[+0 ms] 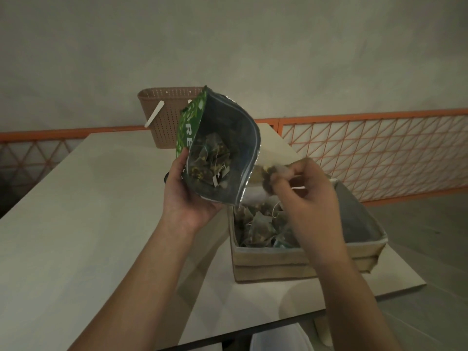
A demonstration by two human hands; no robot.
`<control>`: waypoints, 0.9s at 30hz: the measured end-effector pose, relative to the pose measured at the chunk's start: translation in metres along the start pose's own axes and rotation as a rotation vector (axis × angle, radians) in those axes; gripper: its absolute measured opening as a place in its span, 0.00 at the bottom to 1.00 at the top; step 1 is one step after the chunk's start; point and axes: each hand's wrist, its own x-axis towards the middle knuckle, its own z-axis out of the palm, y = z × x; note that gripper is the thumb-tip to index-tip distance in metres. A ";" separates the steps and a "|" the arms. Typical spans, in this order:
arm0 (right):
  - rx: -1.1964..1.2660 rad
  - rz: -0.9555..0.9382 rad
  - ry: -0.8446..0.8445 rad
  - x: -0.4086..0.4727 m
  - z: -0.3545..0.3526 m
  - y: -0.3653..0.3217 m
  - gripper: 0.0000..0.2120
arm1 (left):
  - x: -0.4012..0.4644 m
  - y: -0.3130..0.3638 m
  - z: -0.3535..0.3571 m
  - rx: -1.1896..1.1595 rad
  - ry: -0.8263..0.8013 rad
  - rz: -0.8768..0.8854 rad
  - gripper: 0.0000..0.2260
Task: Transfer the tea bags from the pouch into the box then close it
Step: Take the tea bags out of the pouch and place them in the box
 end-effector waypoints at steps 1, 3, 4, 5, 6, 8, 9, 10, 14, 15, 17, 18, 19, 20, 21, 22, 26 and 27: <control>-0.042 0.017 -0.007 0.002 -0.004 0.002 0.06 | 0.000 0.000 0.000 -0.002 -0.003 -0.004 0.25; -0.212 0.053 -0.070 0.006 -0.009 0.009 0.07 | 0.000 0.000 -0.001 -0.014 -0.021 -0.006 0.25; -0.272 0.062 -0.088 0.008 -0.010 0.011 0.10 | -0.001 -0.001 -0.001 -0.024 -0.028 -0.008 0.25; -0.271 0.065 -0.078 0.009 -0.010 0.012 0.13 | 0.000 -0.001 -0.002 -0.028 -0.032 -0.012 0.25; -0.215 0.065 -0.052 0.011 -0.009 0.009 0.17 | 0.001 0.000 -0.003 -0.022 -0.037 -0.018 0.25; -0.084 0.017 -0.002 0.016 -0.004 -0.002 0.23 | 0.003 0.002 -0.004 -0.002 -0.076 -0.043 0.26; -0.061 -0.023 0.002 0.021 0.000 -0.008 0.25 | 0.003 0.003 -0.004 0.001 -0.107 -0.067 0.28; -0.067 -0.063 -0.012 0.028 0.004 -0.012 0.26 | 0.003 0.004 -0.003 -0.009 -0.130 -0.089 0.29; -0.158 -0.214 -0.100 0.054 0.027 -0.018 0.19 | 0.004 0.005 -0.005 -0.065 -0.151 -0.109 0.28; -0.154 -0.256 -0.087 0.056 0.033 -0.019 0.17 | 0.003 0.005 -0.003 -0.056 -0.154 -0.095 0.28; -0.158 -0.367 -0.025 0.056 0.040 -0.022 0.14 | -0.002 0.008 0.003 -0.027 -0.213 -0.046 0.27; -0.157 -0.446 0.010 0.052 0.043 -0.024 0.14 | -0.007 0.009 0.006 -0.016 -0.255 -0.007 0.28; -0.143 -0.533 0.042 0.048 0.044 -0.026 0.14 | -0.012 0.011 0.009 0.003 -0.284 0.045 0.29; -0.119 -0.620 0.070 0.043 0.046 -0.027 0.14 | -0.015 0.013 0.011 0.027 -0.310 0.086 0.29; -0.095 -0.689 0.090 0.037 0.049 -0.026 0.14 | -0.017 0.014 0.012 0.067 -0.324 0.108 0.29; -0.080 -0.721 0.098 0.034 0.052 -0.023 0.14 | -0.016 0.015 0.013 0.101 -0.318 0.110 0.28; -0.134 -0.509 0.030 0.035 0.064 -0.010 0.15 | 0.004 0.018 0.003 0.040 -0.156 0.030 0.24; -0.129 -0.472 0.016 0.036 0.064 -0.007 0.15 | 0.006 0.018 0.001 0.029 -0.148 0.018 0.24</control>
